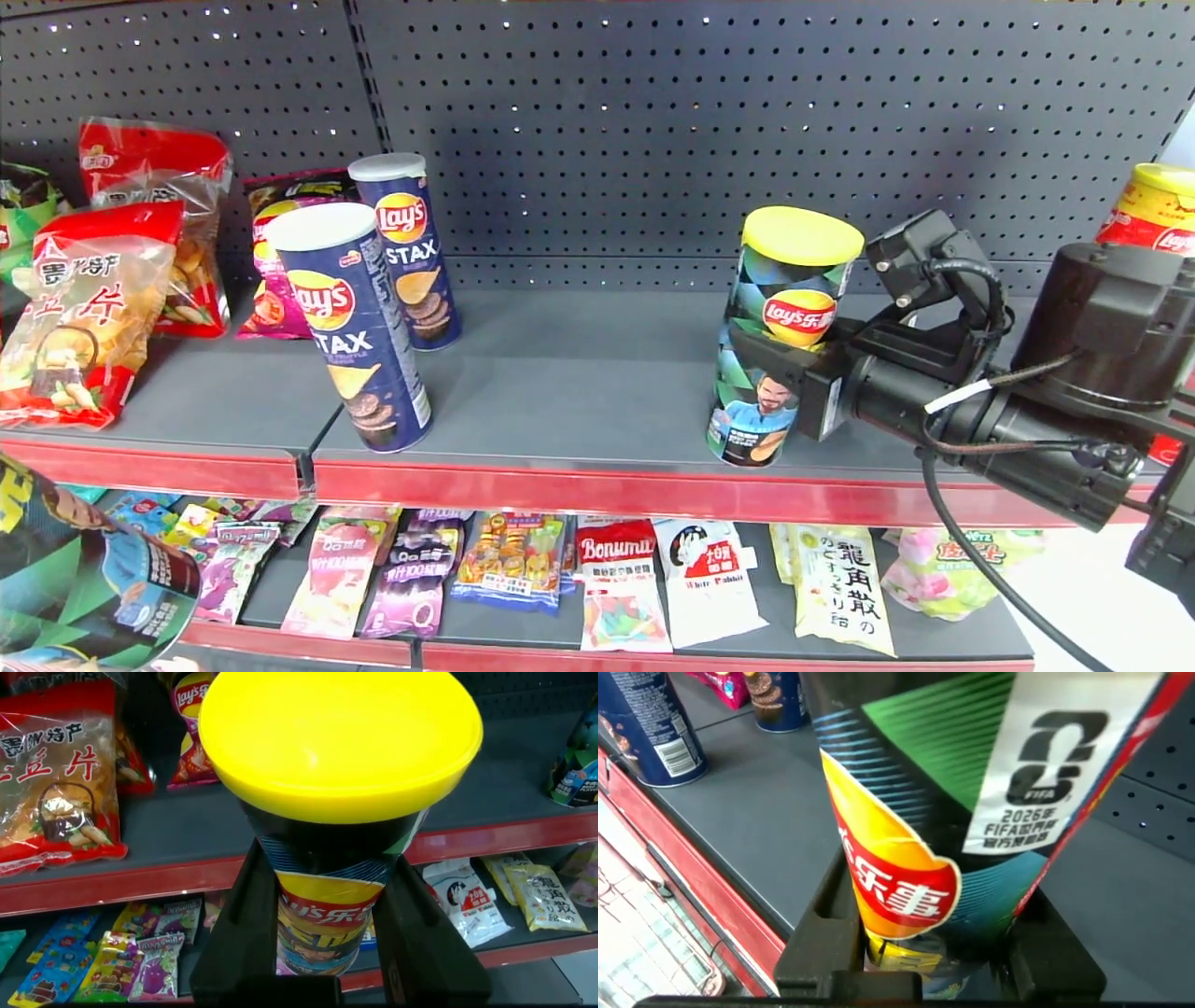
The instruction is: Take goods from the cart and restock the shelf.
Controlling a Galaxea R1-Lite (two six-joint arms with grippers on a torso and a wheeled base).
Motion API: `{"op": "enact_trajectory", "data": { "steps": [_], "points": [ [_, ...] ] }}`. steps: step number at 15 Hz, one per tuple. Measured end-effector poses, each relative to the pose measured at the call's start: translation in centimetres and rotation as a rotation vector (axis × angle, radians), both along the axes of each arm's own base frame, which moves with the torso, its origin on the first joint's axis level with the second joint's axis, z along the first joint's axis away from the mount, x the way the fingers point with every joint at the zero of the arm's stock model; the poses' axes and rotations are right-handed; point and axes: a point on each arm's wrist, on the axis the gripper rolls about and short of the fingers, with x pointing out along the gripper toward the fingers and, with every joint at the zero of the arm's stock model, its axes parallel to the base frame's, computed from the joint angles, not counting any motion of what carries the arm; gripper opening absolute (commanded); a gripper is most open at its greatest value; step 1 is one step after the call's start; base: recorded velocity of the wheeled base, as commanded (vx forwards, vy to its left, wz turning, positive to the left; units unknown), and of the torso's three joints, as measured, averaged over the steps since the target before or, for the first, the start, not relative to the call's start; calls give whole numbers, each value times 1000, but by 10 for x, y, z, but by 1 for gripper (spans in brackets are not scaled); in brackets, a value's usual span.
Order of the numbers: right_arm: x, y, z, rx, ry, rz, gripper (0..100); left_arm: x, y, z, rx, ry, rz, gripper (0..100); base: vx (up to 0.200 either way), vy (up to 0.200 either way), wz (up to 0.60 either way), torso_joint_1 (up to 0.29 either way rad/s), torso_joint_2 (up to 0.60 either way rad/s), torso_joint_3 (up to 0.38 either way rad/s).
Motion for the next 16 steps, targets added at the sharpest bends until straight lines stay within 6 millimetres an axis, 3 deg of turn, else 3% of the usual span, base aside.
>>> {"op": "enact_trajectory", "data": {
  "steps": [3,4,12,16],
  "points": [
    [1,0,-1,-1,5,0,0,0,0,0,0,1,0,0,0,0,0,0,0,0],
    [1,1,-2,-2,8,0,100,0,0,0,0,1,0,0,0,0,0,0,0,0],
    [2,-3,-5,-7,18,-30,100,0,0,0,0,0,0,0,0,0,0,0,0,0],
    [-20,-18,-6,-10,18,-39,100,0,0,1,0,-2,-2,0,0,0,0,0,0,0]
  ]
}}
